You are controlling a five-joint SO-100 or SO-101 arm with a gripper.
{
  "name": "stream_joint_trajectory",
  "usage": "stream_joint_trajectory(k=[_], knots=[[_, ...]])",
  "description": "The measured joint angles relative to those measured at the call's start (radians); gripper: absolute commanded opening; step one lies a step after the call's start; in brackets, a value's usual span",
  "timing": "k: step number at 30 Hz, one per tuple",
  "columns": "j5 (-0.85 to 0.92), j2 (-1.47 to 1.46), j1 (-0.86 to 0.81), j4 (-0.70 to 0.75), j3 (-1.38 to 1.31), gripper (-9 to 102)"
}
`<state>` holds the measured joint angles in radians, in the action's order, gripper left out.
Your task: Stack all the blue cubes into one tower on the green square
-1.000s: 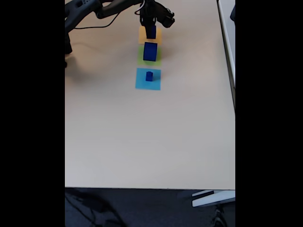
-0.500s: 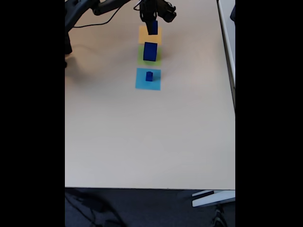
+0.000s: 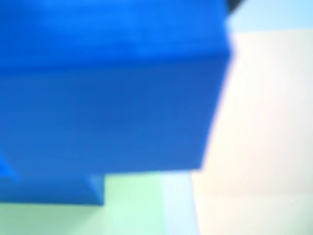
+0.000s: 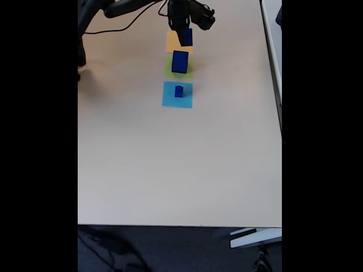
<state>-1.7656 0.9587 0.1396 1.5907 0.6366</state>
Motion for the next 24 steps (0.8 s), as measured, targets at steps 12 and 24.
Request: stream_joint_trajectory(k=[12,24], knots=[[0.008,0.014,-0.029,-0.006,0.069,2],[0.005,0.014,-0.049,-0.009,0.072,3]])
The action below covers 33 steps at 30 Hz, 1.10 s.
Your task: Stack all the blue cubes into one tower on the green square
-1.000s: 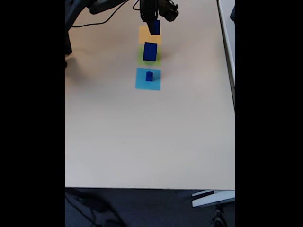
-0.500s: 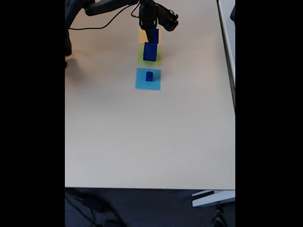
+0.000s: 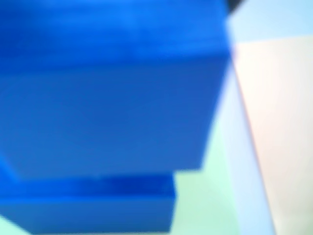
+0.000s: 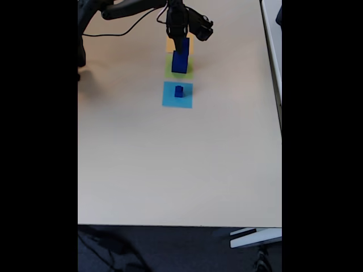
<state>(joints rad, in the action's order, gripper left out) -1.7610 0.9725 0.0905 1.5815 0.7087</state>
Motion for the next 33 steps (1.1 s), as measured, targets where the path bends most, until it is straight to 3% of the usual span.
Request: stream_joint_trajectory(k=[33], knots=[[0.029,0.000,-0.026,-0.037,0.067,3]])
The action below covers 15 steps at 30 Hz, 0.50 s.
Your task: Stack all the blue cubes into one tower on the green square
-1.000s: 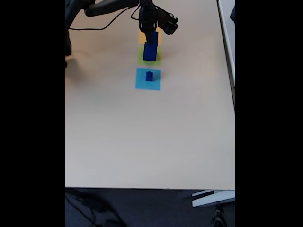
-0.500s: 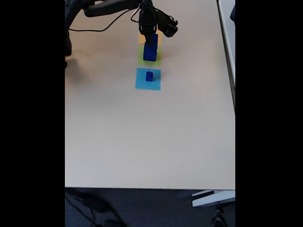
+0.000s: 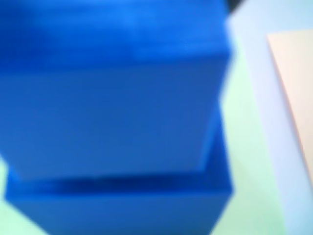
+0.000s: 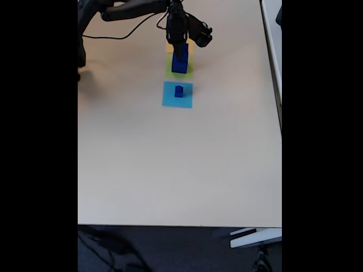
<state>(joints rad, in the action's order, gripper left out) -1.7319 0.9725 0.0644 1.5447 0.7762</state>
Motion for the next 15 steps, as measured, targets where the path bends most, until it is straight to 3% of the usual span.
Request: stream_joint_trajectory(k=[15], knots=[[0.000,0.000,0.000,0.000,0.011,3]])
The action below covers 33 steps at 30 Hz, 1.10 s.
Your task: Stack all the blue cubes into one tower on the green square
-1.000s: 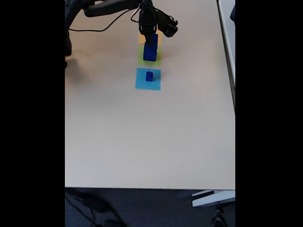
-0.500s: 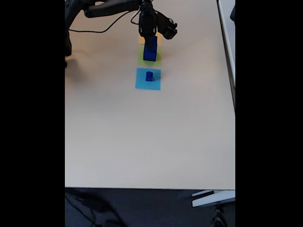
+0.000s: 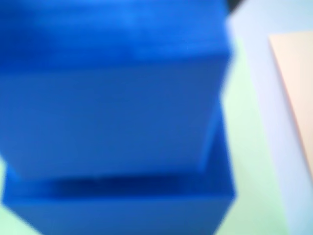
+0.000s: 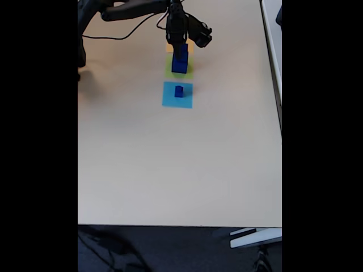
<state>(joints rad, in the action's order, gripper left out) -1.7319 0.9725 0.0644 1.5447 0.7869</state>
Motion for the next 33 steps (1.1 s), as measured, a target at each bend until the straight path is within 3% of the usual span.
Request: stream_joint_trajectory(k=[33], knots=[[-0.002,0.009,0.015,-0.015,0.018,4]])
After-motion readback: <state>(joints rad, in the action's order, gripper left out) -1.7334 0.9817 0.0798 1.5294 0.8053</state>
